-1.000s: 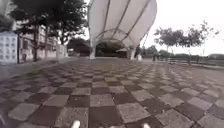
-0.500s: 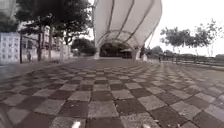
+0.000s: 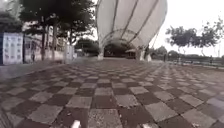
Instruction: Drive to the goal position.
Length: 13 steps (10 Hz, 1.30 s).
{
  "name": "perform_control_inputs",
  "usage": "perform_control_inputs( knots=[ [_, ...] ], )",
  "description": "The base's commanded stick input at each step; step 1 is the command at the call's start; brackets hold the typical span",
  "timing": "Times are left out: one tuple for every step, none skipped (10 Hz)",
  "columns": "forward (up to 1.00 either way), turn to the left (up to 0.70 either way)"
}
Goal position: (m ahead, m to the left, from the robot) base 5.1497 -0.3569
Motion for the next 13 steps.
perform_control_inputs(
  knots=[
    [0.7,0.01],
    [0.7,0.01],
    [0.7,0.01],
    [0.7,0.01],
    [0.7,0.01],
    [0.7,0.01],
    [0.7,0.01],
    [0.7,0.01],
    [0.7,0.01],
    [0.7,0.01],
    [0.7,0.01],
    [0.7,0.01],
    [0.7,0.01]
  ],
)
